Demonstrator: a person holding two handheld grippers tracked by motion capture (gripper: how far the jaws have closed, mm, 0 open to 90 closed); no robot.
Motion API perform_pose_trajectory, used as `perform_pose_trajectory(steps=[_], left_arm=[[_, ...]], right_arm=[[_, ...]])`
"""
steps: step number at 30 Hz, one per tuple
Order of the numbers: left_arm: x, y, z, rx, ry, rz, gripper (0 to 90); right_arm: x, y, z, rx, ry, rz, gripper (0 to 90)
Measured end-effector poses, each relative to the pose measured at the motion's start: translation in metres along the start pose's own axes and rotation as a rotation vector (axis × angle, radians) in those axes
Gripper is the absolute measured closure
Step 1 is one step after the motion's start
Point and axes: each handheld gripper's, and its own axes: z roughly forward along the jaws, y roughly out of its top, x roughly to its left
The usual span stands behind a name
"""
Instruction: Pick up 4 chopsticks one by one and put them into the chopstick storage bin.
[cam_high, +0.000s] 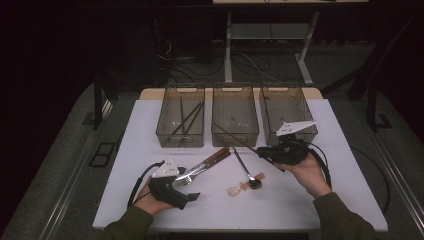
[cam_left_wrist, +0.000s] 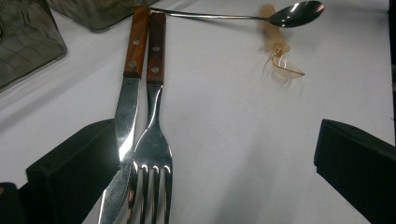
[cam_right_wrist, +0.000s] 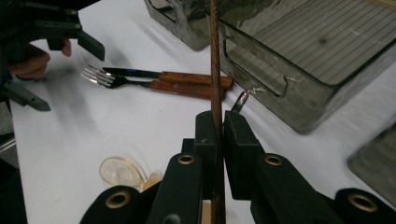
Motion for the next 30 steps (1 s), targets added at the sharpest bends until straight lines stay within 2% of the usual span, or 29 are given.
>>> perform_pose_trajectory(steps=[5,10,23,30], left_arm=[[0.000,0.000,0.001,-0.009,-0.002,-0.005,0.0],[0.000,0.000,0.001,-0.010,0.001,-0.007,0.0],[0.000,0.000,0.000,-0.010,0.001,-0.013,0.0],[-0.001,0.000,0.001,-0.011,0.000,-0.015,0.0]], right_arm=[[0.000,0.012,0.013,0.009,-0.012,0.006,84.2],[-0.002,0.029,0.024,-0.008,-0.013,0.018,84.2],[-0.001,0.071,0.056,0.005,-0.040,0.018,84.2],[-0.003,0.092,0.070,0.007,-0.070,0.056,84.2]])
